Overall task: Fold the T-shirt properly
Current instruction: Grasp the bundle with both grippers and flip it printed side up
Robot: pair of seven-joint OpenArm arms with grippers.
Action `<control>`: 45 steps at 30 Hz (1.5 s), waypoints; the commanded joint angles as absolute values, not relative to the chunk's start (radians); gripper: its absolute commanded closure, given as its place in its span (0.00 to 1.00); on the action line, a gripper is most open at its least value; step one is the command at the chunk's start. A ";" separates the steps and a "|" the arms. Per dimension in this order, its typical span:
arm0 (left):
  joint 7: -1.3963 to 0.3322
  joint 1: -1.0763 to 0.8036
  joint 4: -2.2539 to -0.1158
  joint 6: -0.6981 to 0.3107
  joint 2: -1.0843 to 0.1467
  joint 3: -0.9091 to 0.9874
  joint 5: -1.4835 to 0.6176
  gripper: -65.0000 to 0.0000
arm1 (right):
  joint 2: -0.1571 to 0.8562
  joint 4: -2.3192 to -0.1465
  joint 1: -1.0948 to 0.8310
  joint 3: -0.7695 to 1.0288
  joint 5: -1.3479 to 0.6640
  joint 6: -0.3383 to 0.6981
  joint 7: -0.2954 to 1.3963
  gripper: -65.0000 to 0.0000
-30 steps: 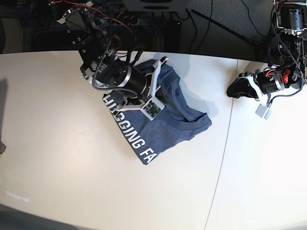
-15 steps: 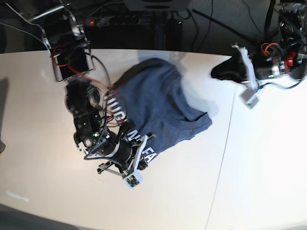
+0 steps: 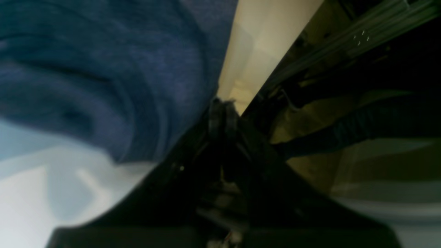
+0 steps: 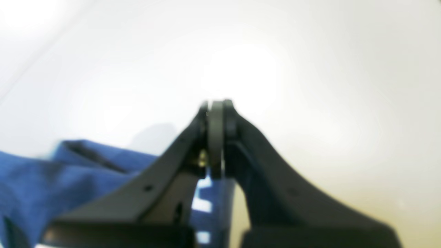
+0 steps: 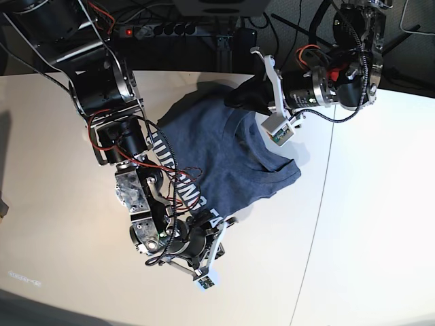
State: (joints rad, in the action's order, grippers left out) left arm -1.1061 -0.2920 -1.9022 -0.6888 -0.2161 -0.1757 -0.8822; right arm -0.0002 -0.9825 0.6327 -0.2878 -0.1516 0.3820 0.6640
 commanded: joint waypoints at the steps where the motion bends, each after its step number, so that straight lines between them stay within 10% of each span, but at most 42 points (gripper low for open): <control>1: -1.088 -0.277 -1.896 -0.698 -0.204 -0.183 -0.896 1.00 | -0.003 -0.970 0.662 -0.284 -0.157 0.433 0.647 1.00; 23: -0.991 -0.035 -1.582 -0.698 -0.256 -0.163 -0.836 1.00 | 0.107 -1.003 0.614 -0.284 -0.495 0.502 0.955 1.00; 45: -0.893 0.272 -1.307 -0.698 -0.318 -0.163 -0.817 1.00 | 0.246 -1.420 0.169 -0.282 -0.636 0.503 1.044 1.00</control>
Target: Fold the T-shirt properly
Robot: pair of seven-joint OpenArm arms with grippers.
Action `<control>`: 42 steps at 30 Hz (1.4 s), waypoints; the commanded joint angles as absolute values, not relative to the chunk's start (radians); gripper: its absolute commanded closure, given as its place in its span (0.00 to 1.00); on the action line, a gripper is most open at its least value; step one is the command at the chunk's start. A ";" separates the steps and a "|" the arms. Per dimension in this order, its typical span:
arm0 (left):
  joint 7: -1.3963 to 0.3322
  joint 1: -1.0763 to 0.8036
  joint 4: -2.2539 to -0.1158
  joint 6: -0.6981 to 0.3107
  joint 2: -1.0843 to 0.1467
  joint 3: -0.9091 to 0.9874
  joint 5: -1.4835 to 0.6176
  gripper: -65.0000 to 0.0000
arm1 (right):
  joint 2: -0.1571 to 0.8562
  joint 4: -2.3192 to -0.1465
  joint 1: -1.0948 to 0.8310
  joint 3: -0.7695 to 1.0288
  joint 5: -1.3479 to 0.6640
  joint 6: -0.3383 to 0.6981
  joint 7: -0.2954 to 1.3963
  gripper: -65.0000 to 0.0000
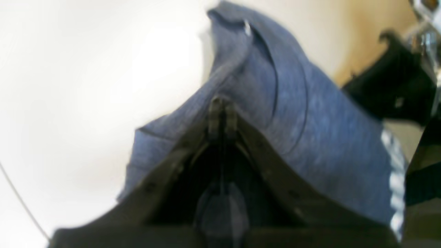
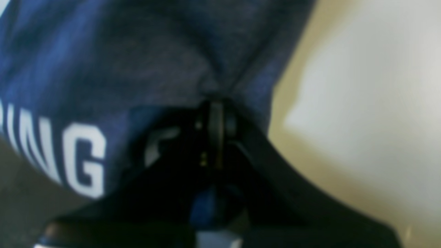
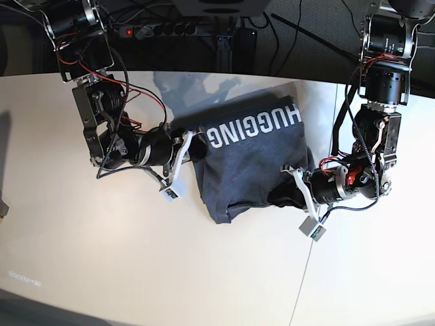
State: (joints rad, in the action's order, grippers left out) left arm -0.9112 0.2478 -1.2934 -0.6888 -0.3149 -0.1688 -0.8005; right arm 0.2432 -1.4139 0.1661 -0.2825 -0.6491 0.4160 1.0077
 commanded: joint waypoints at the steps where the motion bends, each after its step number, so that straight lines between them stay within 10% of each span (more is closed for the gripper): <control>1: -0.894 0.272 -1.307 -0.698 -0.313 -0.163 -0.818 1.00 | 0.246 -1.439 0.149 -0.282 -0.636 0.503 1.044 1.00; 42: -1.158 0.012 -1.345 -0.698 -0.517 0.094 -1.236 1.00 | 0.246 -1.627 0.034 -0.115 -0.690 0.540 1.029 1.00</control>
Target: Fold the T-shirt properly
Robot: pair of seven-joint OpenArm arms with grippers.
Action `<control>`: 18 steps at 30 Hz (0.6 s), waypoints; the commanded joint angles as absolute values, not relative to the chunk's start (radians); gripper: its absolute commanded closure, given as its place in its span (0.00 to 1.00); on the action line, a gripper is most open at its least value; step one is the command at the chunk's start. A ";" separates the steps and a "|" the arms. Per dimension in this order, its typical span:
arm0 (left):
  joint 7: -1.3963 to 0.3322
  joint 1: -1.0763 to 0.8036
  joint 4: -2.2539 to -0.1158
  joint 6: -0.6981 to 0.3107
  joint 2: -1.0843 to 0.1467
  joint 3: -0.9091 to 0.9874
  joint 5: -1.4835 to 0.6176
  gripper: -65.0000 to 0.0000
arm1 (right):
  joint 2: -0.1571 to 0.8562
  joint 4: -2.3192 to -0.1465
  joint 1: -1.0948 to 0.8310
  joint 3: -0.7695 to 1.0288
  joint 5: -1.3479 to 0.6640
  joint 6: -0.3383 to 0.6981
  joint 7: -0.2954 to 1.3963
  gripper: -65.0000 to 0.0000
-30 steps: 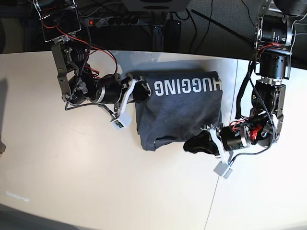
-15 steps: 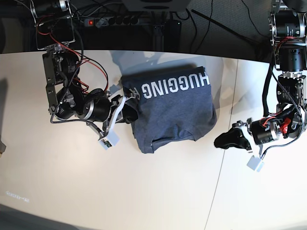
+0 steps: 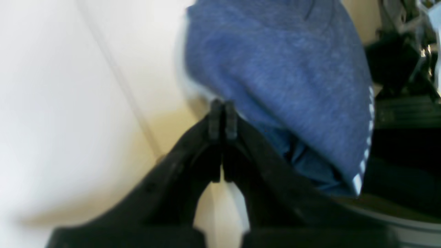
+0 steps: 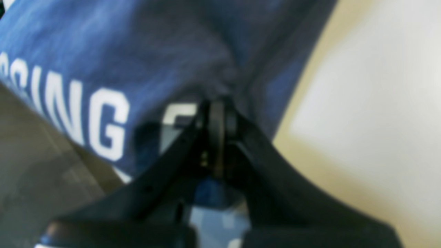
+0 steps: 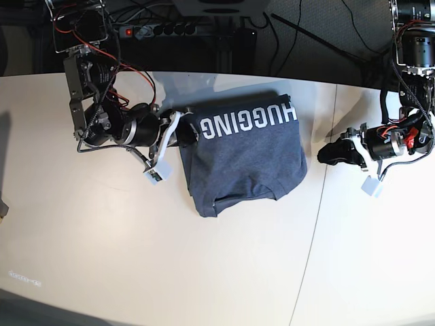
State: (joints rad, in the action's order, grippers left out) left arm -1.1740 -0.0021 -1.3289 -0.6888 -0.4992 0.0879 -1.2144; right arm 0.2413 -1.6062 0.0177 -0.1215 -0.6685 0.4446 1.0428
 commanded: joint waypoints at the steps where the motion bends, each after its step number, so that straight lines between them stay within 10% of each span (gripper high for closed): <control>1: -1.158 -0.001 -1.345 -0.698 -0.519 0.112 -1.234 1.00 | 0.246 -1.634 0.022 -0.115 -0.691 0.540 1.029 1.00; 18: -1.171 -0.286 -1.346 -0.698 -0.591 0.436 -1.275 1.00 | 0.230 -1.683 -0.031 -0.103 -0.696 0.539 1.051 1.00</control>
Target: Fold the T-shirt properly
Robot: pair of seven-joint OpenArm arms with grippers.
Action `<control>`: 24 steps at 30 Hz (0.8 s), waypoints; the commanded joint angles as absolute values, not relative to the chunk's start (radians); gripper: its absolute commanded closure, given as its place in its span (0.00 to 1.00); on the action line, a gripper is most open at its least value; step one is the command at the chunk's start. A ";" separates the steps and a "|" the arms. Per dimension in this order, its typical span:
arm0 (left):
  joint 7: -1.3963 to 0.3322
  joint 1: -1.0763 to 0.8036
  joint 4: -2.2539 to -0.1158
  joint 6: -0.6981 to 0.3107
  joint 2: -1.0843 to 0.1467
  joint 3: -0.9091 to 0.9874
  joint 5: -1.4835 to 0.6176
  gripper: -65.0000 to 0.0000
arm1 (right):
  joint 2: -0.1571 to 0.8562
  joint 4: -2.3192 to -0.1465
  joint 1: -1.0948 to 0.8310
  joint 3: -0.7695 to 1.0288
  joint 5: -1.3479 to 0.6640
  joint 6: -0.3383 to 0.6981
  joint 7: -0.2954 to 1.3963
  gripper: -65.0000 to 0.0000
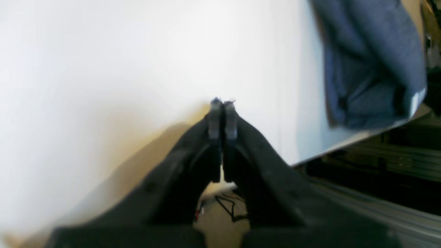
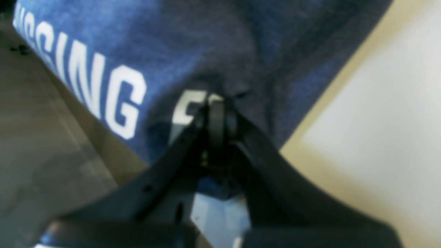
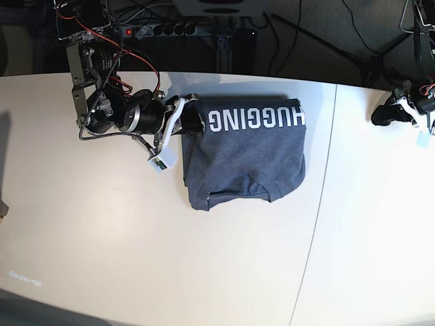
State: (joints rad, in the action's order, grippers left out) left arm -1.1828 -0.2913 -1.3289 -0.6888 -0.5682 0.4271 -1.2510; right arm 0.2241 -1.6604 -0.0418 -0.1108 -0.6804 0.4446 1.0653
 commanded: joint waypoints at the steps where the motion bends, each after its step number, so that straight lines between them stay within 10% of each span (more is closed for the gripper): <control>1: -1.173 -0.305 -1.346 -0.698 -0.591 0.448 -1.284 1.00 | 0.230 -1.689 -0.031 -0.089 -0.690 0.539 1.051 1.00; 12: -1.177 -0.496 -1.349 -0.698 -0.580 0.503 -1.297 1.00 | 0.286 -1.700 -0.075 0.186 -0.724 0.539 1.074 1.00; 24: -1.084 -0.683 -1.349 -0.698 -0.433 0.502 -1.095 1.00 | 0.347 -1.959 -0.642 0.441 -0.776 0.539 1.076 1.00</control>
